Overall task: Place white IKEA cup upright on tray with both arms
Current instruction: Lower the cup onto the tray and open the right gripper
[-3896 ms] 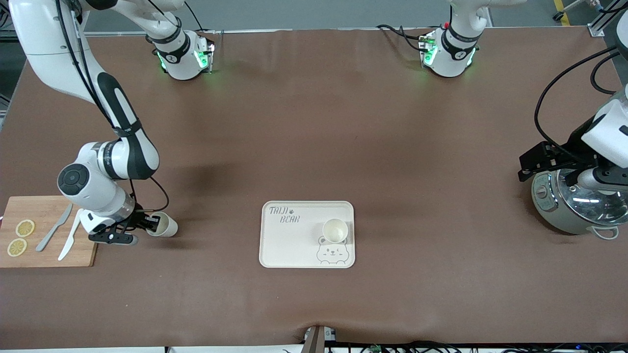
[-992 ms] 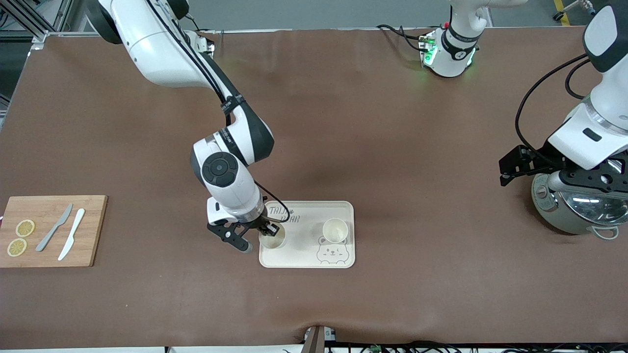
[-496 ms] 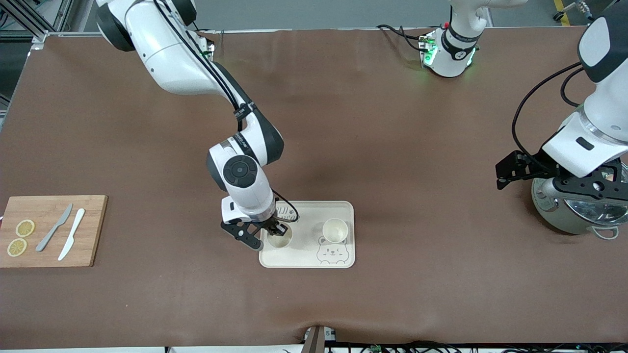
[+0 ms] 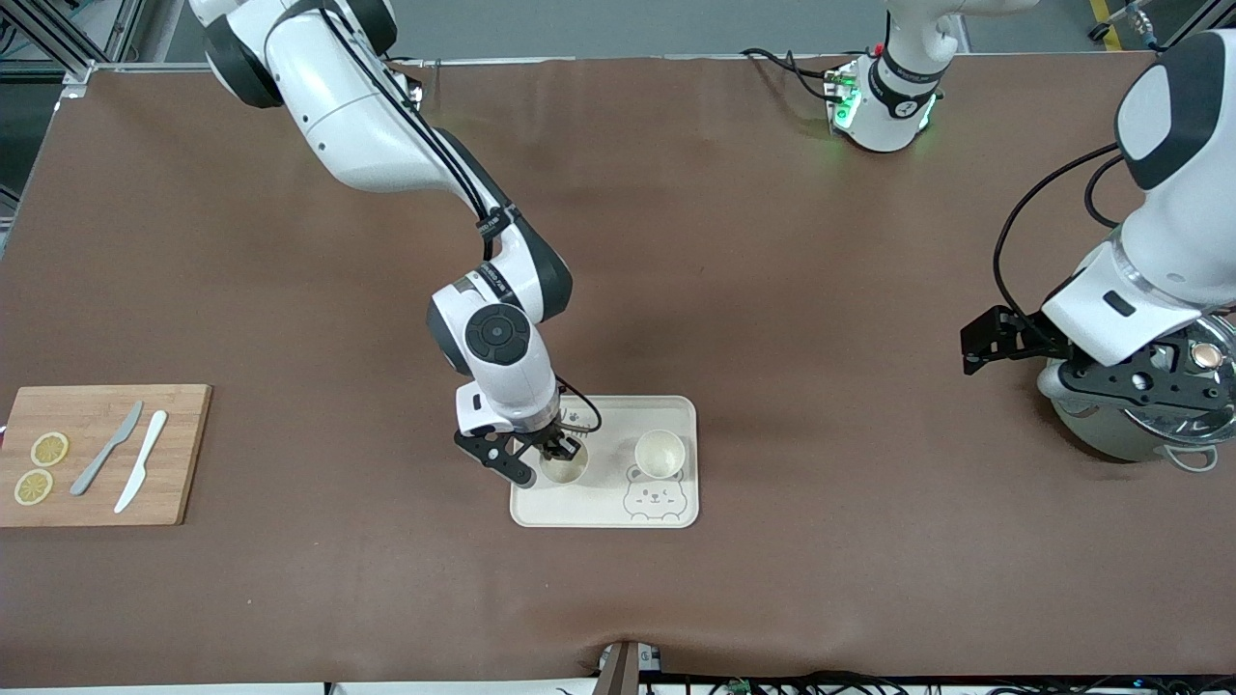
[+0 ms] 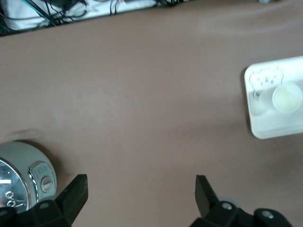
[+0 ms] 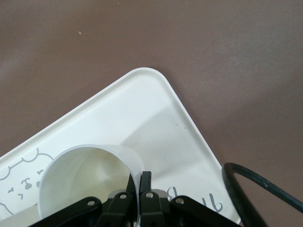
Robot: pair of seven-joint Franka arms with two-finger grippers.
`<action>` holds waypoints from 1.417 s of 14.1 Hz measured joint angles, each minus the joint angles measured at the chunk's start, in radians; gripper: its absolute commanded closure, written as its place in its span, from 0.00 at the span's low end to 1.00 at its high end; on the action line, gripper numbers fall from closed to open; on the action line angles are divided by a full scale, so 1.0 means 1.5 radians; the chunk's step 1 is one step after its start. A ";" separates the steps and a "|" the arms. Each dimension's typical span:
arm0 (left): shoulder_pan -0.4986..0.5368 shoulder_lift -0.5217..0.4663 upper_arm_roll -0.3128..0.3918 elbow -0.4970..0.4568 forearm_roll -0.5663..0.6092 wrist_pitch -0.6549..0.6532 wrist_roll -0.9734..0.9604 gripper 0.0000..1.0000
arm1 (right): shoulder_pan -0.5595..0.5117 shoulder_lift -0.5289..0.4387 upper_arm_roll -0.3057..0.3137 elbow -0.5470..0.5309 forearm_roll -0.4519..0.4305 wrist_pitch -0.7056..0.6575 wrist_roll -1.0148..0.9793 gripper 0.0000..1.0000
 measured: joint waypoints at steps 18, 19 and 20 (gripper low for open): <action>0.002 -0.020 -0.001 -0.008 0.000 -0.071 0.038 0.00 | 0.000 0.013 -0.004 0.008 -0.046 0.021 0.002 0.00; 0.002 -0.027 -0.004 -0.016 0.000 -0.071 0.038 0.00 | 0.000 0.011 -0.006 0.015 -0.050 0.013 0.002 0.00; 0.002 -0.037 -0.007 -0.028 0.000 -0.067 0.038 0.00 | 0.000 0.006 -0.008 0.024 -0.052 -0.008 0.002 0.00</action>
